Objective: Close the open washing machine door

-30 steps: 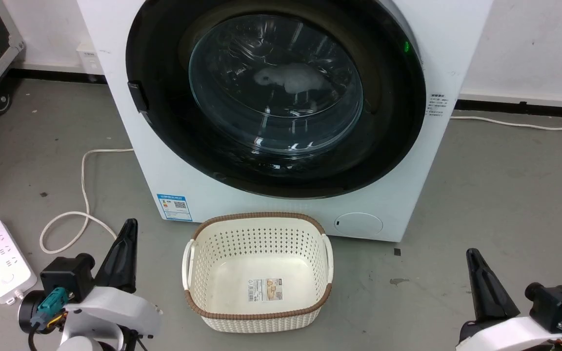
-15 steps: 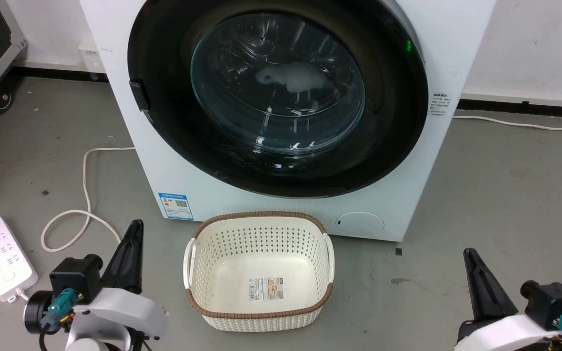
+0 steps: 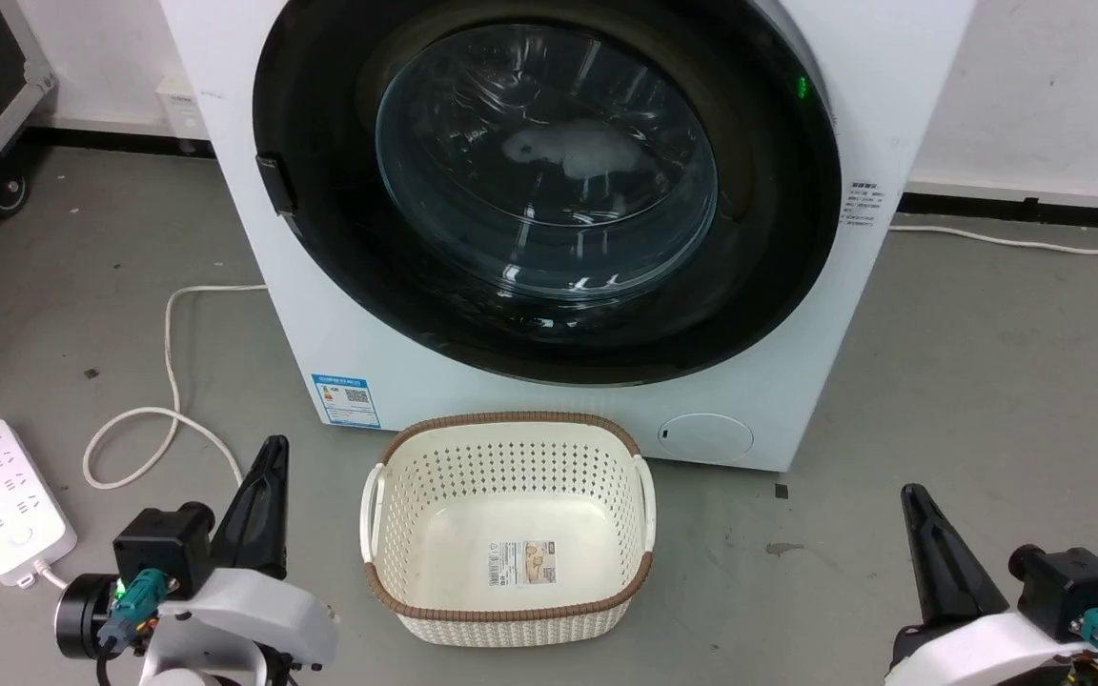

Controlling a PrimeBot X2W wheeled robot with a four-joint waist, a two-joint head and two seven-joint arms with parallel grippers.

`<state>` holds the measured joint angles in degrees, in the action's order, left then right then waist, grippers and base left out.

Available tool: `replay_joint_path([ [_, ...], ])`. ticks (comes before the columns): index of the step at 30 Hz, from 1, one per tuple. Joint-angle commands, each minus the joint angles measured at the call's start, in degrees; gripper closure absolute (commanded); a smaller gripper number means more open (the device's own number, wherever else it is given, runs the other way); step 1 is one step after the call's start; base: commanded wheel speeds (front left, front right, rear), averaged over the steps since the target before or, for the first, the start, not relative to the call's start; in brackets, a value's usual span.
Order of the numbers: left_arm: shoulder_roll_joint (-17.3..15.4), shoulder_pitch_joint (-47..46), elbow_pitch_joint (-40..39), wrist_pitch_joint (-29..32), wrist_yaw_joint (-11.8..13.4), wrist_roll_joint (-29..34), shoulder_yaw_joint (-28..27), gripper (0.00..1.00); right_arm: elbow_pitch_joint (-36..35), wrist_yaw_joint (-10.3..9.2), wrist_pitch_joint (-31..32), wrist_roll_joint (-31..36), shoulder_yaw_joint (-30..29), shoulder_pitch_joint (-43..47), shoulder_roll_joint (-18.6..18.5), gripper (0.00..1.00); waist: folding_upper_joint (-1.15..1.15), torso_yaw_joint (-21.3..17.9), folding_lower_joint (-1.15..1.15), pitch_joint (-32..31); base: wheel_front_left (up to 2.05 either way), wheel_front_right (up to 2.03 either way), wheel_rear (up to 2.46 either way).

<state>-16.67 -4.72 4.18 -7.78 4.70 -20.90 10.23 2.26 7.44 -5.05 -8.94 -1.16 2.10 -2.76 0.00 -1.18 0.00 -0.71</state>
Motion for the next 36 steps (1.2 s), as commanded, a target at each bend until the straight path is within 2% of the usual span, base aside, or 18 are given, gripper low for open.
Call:
replay_joint_path([
  [1,0.70,0.77,-0.39,0.39,-0.39,1.00,-0.55,1.00,-0.45,0.02,0.32,0.74,0.14,-0.76,-0.05,1.00,0.00,0.02,0.00,0.01,0.00,0.00,0.00],
  [36,7.42,2.79,-2.33,4.18,-2.60,11.21,-5.51,1.00,-1.38,0.03,2.75,4.94,0.66,-1.44,-0.08,1.00,0.00,0.62,0.00,0.37,0.00,0.00,0.00],
])
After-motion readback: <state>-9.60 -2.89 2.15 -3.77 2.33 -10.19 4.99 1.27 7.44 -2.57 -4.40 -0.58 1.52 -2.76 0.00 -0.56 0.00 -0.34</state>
